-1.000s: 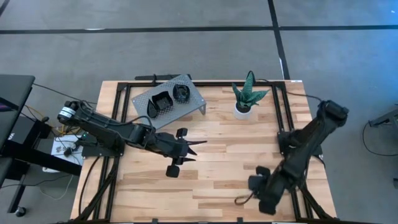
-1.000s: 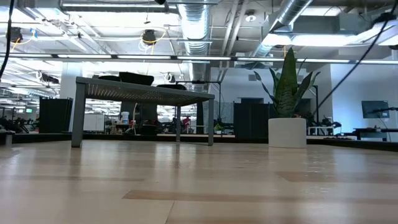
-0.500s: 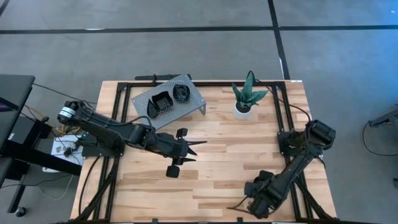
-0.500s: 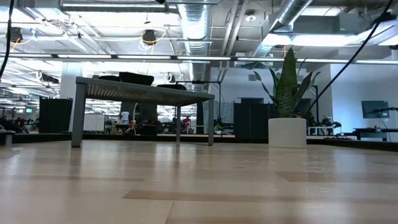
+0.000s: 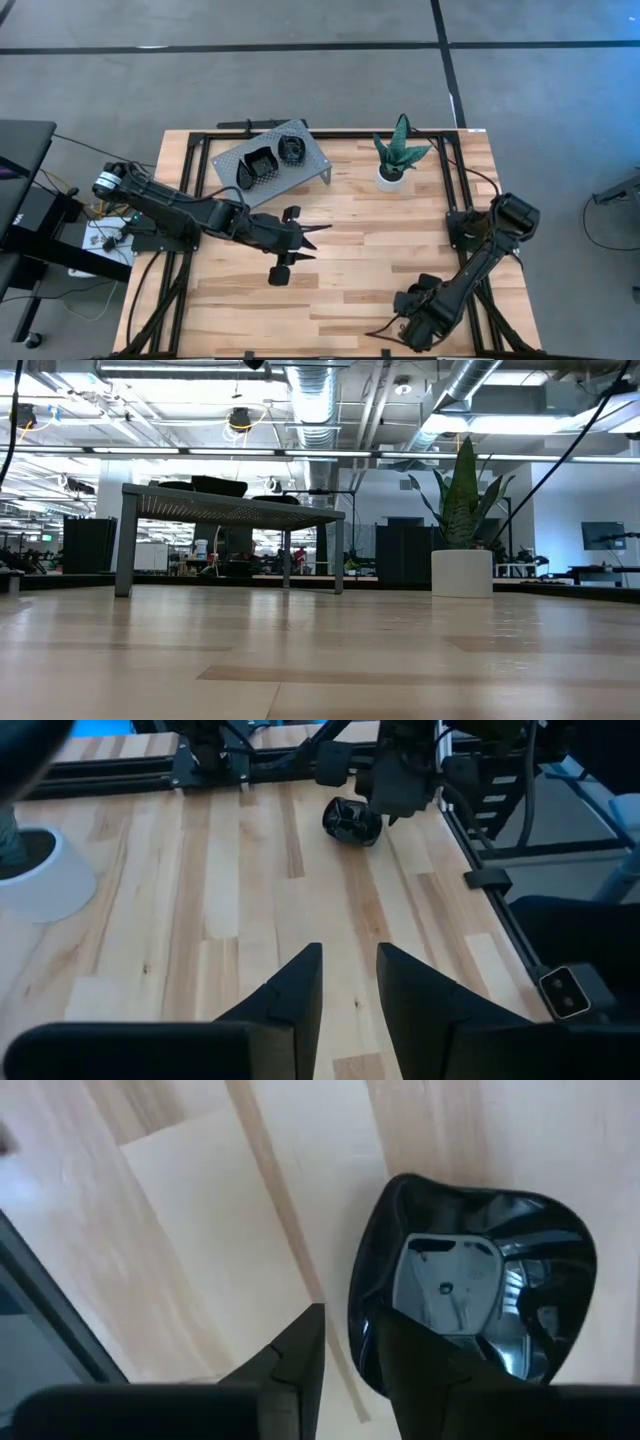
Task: Pick & Place Mini shaped plates
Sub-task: Stack the black leaf-shaped plate on the black leaf-shaped plate on the shelf
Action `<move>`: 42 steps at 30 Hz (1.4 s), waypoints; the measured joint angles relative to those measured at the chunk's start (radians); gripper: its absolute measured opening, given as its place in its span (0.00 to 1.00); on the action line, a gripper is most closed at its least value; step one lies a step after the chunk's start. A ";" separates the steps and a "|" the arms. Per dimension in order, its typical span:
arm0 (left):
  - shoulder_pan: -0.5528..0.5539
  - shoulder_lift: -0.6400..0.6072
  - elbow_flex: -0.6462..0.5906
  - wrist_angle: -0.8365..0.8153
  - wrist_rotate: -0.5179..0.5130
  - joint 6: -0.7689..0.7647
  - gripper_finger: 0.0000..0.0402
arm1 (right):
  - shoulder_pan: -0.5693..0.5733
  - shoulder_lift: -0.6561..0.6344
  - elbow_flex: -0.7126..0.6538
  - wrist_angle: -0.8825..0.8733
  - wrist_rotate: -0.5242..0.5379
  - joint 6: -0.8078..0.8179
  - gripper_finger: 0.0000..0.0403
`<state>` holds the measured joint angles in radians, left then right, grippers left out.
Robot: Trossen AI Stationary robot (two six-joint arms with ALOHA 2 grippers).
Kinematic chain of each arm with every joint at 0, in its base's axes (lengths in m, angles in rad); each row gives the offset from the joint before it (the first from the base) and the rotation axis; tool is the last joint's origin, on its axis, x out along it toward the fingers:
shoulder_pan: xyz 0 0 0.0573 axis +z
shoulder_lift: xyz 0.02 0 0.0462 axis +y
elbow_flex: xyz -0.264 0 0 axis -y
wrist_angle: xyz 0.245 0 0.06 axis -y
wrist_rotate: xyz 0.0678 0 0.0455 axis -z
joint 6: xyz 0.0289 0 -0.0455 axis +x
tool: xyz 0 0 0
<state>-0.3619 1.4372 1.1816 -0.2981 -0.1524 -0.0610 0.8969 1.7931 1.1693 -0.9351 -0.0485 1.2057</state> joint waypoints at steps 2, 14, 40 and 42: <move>-0.003 0.000 0.000 0.000 0.000 -0.004 0.25 | 0.001 0.000 -0.009 0.010 0.020 0.000 0.22; -0.019 0.000 0.000 0.000 0.002 -0.004 0.25 | -0.009 0.000 -0.113 0.038 0.053 0.000 0.20; -0.019 0.000 0.000 0.019 0.000 0.010 0.25 | -0.285 0.001 0.125 0.083 0.265 -0.927 0.01; -0.019 0.000 0.000 0.019 0.000 0.010 0.25 | -0.306 0.001 0.150 0.083 0.306 -1.136 0.01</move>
<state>-0.3809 1.4373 1.1816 -0.2791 -0.1520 -0.0512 0.5911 1.7939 1.3189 -0.8517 0.2571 0.0699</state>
